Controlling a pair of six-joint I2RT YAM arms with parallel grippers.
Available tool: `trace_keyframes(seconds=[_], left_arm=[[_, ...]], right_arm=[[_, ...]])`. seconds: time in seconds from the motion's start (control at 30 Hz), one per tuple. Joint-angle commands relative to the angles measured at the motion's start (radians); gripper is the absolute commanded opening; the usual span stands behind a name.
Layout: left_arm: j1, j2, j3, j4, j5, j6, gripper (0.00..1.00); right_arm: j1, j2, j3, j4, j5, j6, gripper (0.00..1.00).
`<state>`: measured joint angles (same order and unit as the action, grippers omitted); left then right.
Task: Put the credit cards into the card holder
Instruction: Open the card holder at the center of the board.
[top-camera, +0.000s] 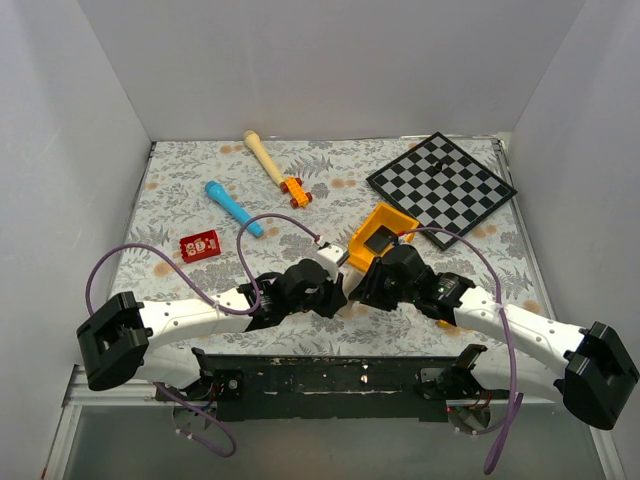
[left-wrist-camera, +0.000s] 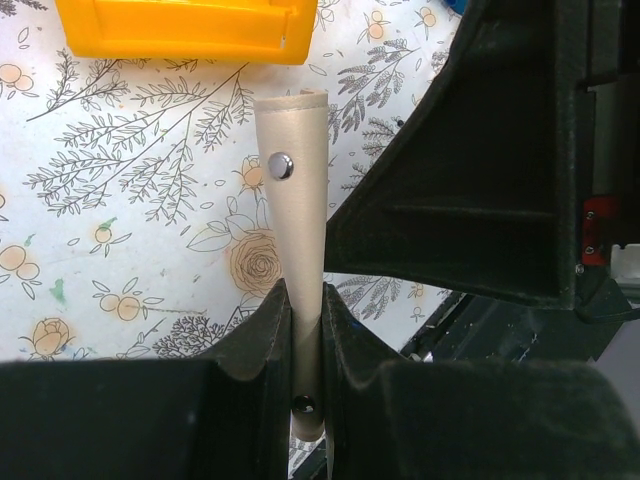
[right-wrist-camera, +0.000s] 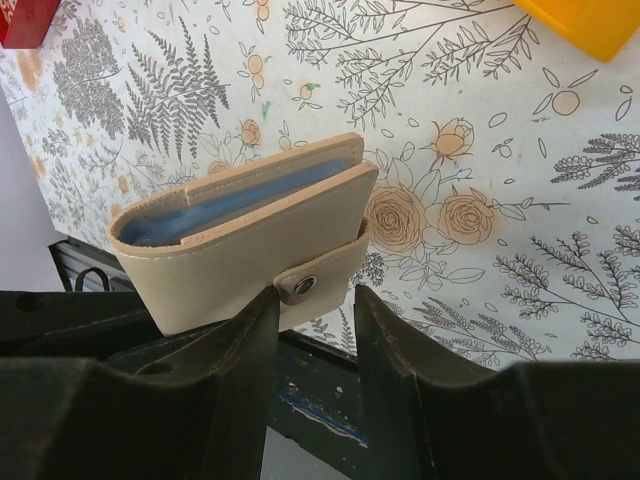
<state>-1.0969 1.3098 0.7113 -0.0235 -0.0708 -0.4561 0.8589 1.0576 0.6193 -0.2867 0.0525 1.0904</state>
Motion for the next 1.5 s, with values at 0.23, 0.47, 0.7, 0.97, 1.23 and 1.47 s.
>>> trace_keyframes(seconds=[0.23, 0.47, 0.7, 0.97, 1.23, 1.47], left_arm=[[-0.021, -0.073, 0.031, 0.076, -0.006, 0.016, 0.0], [-0.02, -0.092, 0.03, 0.066, -0.035, 0.023, 0.0], [-0.02, -0.104, 0.016, 0.06, -0.055, 0.014, 0.0], [-0.02, -0.08, 0.02, 0.034, -0.086, -0.007, 0.0], [-0.02, -0.038, 0.045, 0.03, -0.087, -0.004, 0.0], [-0.021, -0.029, 0.065, 0.014, -0.047, 0.002, 0.0]], right_arm=[[-0.008, 0.07, 0.042, -0.215, 0.138, 0.034, 0.23], [-0.015, 0.114, 0.022, -0.253, 0.127, 0.048, 0.15], [-0.015, 0.105, -0.015, -0.259, 0.141, 0.062, 0.1], [-0.015, -0.155, -0.082, -0.145, 0.173, 0.007, 0.25], [-0.015, -0.415, -0.132, -0.011, 0.172, -0.102, 0.61], [-0.015, -0.276, -0.075, 0.017, 0.103, -0.121, 0.58]])
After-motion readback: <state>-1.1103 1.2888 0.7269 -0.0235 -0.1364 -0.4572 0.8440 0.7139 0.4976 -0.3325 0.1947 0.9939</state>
